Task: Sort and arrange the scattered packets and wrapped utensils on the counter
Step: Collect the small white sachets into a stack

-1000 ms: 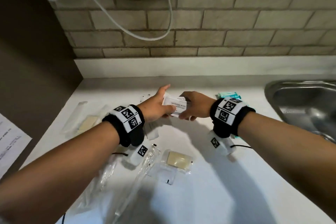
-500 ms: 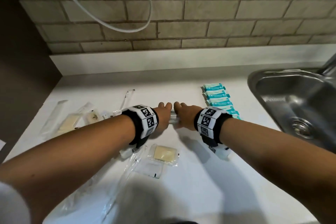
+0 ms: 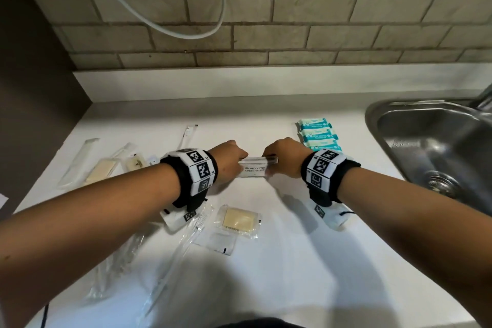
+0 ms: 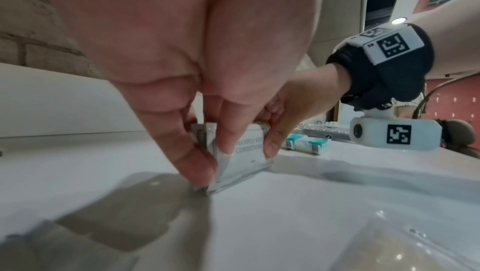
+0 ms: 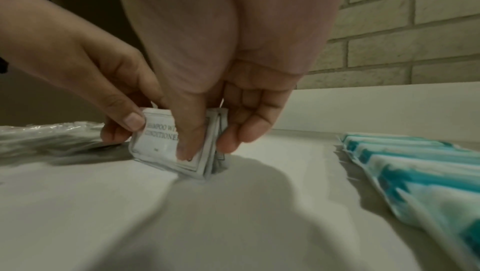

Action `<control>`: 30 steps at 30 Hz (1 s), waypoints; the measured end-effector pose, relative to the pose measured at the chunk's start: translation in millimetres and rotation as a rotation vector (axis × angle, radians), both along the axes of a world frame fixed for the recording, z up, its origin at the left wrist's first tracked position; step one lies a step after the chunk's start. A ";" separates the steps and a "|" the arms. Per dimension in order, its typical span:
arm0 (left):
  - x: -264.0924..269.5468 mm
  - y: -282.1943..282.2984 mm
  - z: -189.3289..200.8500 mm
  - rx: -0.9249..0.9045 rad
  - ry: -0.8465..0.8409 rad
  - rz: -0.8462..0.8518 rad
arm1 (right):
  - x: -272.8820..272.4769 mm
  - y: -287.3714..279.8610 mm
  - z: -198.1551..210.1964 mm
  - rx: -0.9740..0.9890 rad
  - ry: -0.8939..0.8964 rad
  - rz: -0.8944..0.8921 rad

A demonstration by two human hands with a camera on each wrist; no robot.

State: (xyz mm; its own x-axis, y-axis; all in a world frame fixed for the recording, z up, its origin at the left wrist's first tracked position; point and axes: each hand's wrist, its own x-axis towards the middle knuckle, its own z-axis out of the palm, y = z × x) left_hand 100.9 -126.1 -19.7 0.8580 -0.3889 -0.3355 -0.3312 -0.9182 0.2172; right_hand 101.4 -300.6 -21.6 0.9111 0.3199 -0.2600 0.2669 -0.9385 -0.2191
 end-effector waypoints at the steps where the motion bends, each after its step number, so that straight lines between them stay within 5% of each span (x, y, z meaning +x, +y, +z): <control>1: -1.3 1.2 0.4 -0.019 -0.031 -0.002 | 0.1 -0.1 0.1 -0.009 -0.006 -0.001; 16: -5.3 -1.6 0.2 -0.039 -0.113 0.059 | 0.3 10.1 -2.2 -0.191 -0.079 0.152; 23: 19.2 -0.6 12.2 -0.116 0.022 0.038 | 25.0 -5.0 18.8 0.010 0.166 0.008; 30: 83.8 -16.2 10.6 -0.366 0.156 0.212 | 88.4 -29.4 28.5 0.213 0.247 -0.149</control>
State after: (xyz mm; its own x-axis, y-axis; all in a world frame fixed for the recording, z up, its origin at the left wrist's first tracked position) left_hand 184.7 -142.3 -9.0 0.8818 -0.3265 -0.3403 -0.0813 -0.8160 0.5724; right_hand 189.8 -330.0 7.0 0.8695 0.2592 -0.4204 0.0453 -0.8895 -0.4546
